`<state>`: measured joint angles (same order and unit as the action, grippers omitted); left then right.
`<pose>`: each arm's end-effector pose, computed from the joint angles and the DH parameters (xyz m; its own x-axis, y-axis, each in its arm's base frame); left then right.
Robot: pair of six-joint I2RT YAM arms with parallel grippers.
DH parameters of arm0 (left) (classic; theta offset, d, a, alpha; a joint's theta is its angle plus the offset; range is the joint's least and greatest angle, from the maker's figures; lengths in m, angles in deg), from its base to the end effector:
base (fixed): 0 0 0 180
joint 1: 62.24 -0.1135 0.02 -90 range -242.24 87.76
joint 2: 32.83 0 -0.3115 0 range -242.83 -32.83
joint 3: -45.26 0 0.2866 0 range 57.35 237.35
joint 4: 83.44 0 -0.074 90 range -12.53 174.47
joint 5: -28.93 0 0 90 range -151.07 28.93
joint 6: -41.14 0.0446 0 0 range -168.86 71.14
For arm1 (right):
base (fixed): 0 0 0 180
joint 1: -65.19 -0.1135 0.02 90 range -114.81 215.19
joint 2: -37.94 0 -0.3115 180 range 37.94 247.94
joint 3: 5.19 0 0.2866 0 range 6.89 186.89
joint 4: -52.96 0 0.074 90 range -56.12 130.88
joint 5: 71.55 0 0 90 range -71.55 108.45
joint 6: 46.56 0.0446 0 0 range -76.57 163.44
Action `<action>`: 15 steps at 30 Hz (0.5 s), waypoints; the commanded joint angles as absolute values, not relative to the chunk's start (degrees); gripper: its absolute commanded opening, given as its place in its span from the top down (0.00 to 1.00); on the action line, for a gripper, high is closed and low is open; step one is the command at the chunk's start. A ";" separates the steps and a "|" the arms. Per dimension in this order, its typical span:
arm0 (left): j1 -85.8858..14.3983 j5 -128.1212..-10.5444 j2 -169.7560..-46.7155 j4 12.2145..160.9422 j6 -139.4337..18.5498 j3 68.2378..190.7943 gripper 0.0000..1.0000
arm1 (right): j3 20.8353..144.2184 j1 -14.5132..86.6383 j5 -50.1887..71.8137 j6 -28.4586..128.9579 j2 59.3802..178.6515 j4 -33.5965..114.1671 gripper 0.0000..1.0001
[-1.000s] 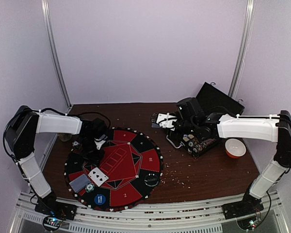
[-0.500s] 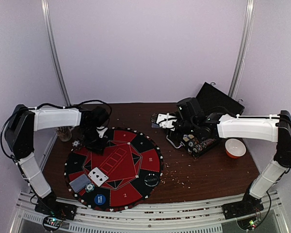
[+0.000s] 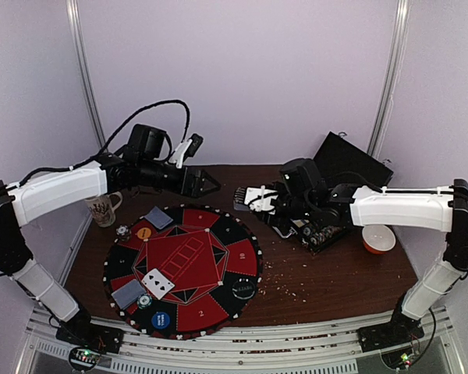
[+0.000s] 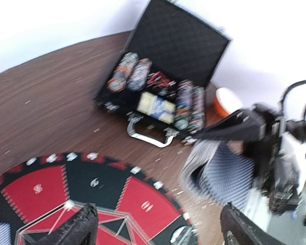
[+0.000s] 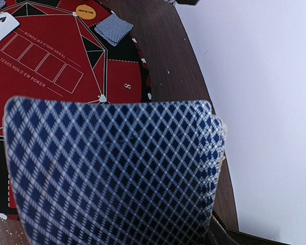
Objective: Distribute texas hold em gaming equipment
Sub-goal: Pick up the poker card from the face-down deck piles.
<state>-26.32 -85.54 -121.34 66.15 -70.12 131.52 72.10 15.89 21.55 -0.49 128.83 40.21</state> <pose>0.3088 -0.2465 0.3518 -0.7033 0.1020 -0.7035 0.6023 0.6111 -0.5136 0.2689 0.3090 0.3050 0.2948 -0.7196 -0.6287 -0.7232 0.2619 -0.6390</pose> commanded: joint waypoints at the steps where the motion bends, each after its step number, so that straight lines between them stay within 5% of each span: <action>1: -26.29 -94.13 -122.51 77.26 -72.97 129.77 0.12 | 74.16 14.94 19.72 -1.21 128.27 41.99 0.56; 15: -23.58 -94.10 -129.42 76.43 -74.44 133.16 0.08 | 75.89 13.44 19.07 -1.10 130.21 42.37 0.56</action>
